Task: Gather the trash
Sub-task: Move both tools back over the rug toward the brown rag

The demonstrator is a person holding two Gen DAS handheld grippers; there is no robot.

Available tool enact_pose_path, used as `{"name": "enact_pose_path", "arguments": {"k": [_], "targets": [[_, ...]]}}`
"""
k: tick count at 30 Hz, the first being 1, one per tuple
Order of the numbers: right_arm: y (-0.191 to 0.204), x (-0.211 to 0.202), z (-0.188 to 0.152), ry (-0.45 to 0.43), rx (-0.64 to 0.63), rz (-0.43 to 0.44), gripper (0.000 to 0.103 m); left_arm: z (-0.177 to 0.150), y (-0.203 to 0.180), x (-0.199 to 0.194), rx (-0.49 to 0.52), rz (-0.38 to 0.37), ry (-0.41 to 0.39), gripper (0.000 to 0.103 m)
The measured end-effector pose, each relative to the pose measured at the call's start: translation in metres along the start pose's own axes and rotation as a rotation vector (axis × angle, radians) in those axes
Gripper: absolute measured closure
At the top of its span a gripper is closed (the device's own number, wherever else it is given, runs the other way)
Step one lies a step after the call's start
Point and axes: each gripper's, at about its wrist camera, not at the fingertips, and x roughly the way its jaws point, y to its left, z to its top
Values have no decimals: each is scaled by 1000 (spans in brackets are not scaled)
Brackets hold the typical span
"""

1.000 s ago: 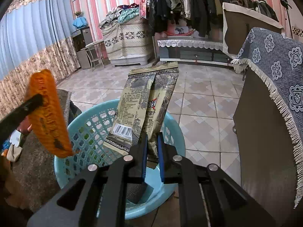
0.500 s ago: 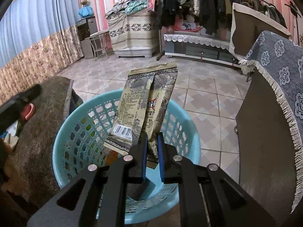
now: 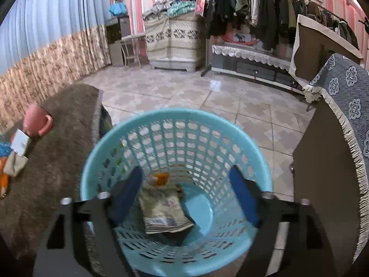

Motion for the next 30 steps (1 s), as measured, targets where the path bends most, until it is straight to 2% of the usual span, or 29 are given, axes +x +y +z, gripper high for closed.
{"name": "enact_pose_path", "arguments": {"k": [4, 14, 30], "targets": [[7, -14, 2, -60, -8, -8, 11, 0, 20, -21, -35, 23, -11, 6], [45, -56, 6, -219, -45, 121, 8, -9, 63, -71, -56, 134, -52, 5], [127, -86, -20, -245, -177, 274, 7, -37, 154, -142, -141, 278, -52, 5]]}}
